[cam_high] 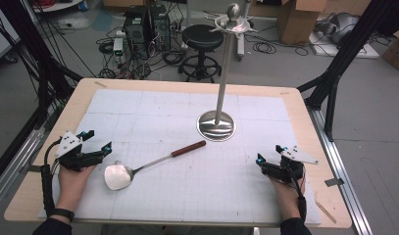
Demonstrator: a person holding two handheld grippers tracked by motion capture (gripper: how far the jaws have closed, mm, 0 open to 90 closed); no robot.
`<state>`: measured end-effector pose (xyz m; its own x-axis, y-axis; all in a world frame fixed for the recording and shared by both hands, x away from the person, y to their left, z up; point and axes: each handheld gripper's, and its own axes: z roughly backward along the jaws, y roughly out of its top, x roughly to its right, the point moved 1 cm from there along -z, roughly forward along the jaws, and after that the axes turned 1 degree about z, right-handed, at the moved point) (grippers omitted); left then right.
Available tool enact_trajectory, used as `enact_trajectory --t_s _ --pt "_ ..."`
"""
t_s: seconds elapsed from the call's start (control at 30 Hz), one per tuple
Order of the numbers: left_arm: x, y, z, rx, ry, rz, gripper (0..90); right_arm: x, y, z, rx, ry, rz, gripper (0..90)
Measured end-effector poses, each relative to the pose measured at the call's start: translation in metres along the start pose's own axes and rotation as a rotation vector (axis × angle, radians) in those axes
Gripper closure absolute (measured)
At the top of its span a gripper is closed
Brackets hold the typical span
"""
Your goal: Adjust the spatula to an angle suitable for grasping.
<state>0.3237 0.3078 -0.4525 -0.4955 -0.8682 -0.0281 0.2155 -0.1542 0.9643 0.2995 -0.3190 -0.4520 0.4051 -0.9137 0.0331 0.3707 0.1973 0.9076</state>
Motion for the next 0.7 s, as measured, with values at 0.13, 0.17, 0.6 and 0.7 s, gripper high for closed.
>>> enact_trajectory --t_s 0.13,0.17,0.6,0.7 --pt "-0.0029 -0.0003 0.0011 0.009 0.004 0.033 18.5 -0.0001 0.0000 -0.0004 0.001 -0.002 0.008 19.8" --pt "-0.0033 -0.0004 0.0011 0.012 0.006 0.042 18.5 -0.0001 0.0000 -0.0004 0.001 -0.002 0.008 19.8" --pt "-0.0020 -0.0001 0.0006 0.008 0.004 0.027 20.2 -0.0003 0.0001 -0.0006 -0.003 0.001 0.009 19.8" --pt "-0.0011 0.0001 0.0005 0.003 -0.001 0.012 20.1 -0.0003 0.0002 -0.0007 -0.004 -0.001 0.013 19.8"
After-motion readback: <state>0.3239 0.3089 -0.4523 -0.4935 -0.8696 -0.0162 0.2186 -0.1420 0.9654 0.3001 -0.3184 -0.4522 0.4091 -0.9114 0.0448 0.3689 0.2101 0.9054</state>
